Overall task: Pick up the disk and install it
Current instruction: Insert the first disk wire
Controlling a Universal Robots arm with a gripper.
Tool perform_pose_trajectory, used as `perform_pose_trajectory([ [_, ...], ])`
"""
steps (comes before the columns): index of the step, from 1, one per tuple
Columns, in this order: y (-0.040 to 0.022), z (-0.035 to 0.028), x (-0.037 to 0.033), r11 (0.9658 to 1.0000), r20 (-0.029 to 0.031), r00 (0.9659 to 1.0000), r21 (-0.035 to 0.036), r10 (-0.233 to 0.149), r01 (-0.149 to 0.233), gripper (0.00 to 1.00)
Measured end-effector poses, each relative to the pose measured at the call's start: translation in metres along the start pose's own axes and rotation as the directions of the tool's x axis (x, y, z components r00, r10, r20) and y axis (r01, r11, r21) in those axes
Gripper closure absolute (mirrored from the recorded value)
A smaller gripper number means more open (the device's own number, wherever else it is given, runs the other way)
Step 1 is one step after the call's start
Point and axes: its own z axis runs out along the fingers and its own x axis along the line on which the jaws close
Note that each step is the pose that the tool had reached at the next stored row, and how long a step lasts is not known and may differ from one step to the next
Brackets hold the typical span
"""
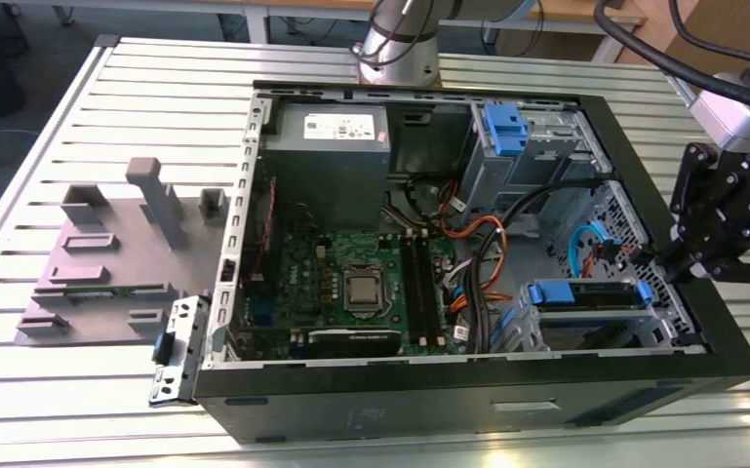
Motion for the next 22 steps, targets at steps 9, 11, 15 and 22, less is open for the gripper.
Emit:
perform_pose_trajectory([
  [9,0.0,0.0,0.0,1.0,-0.0001,1.0,0.0,0.0,0.0,0.59],
  [11,0.0003,0.0,-0.0008,1.0,-0.0003,1.0,0.0,0.0,0.0,0.59],
  [15,0.0016,0.0003,-0.006,1.0,-0.0001,1.0,-0.0001,0.0,0.0,0.59],
  [22,0.0041,0.0031,-0.0132,1.0,0.0,1.0,-0.0001,0.0,0.0,0.59],
])
